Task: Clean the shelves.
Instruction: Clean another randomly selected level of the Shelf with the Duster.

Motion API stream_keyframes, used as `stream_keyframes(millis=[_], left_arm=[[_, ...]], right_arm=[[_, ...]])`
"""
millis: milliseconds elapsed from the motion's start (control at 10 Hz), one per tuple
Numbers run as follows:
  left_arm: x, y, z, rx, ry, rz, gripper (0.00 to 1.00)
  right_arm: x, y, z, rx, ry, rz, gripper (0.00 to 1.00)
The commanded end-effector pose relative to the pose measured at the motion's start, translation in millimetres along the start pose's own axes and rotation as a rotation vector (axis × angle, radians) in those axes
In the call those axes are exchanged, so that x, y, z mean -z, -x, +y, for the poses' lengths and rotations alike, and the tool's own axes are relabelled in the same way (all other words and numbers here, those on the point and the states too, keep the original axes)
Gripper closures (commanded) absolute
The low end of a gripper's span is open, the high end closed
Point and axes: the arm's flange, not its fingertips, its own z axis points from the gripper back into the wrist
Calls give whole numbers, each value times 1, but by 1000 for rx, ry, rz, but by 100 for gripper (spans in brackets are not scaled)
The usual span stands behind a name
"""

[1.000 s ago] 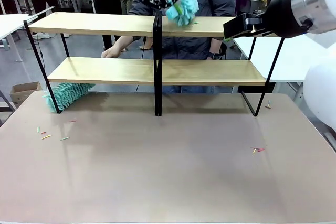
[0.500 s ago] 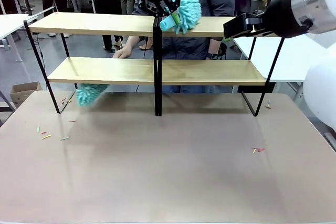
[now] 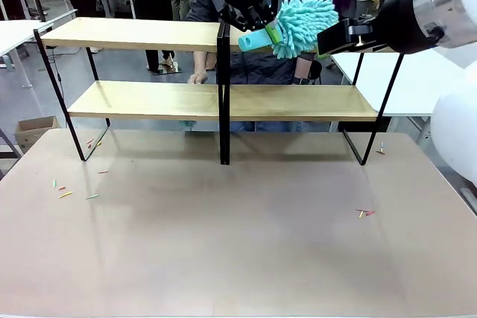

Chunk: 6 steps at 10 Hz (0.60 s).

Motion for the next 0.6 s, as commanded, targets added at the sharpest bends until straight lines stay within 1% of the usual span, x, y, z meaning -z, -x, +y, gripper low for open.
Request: stream_keyframes(millis=[0, 100, 200, 300, 500], left_arm=[[-14, -8, 3, 73, 105, 151, 89], [-23, -4, 7, 121, 174, 246, 89], [-34, 5, 14, 215, 230, 402, 89], [-46, 10, 22, 245, 260, 435, 89], [-60, 16, 33, 235, 297, 397, 89]], right_arm=[[1, -1, 0, 1, -4, -1, 0], [1, -1, 0, 1, -4, -1, 0], [1, -1, 0, 1, -4, -1, 0], [1, -1, 0, 1, -4, -1, 0], [1, -1, 0, 1, -4, -1, 0]])
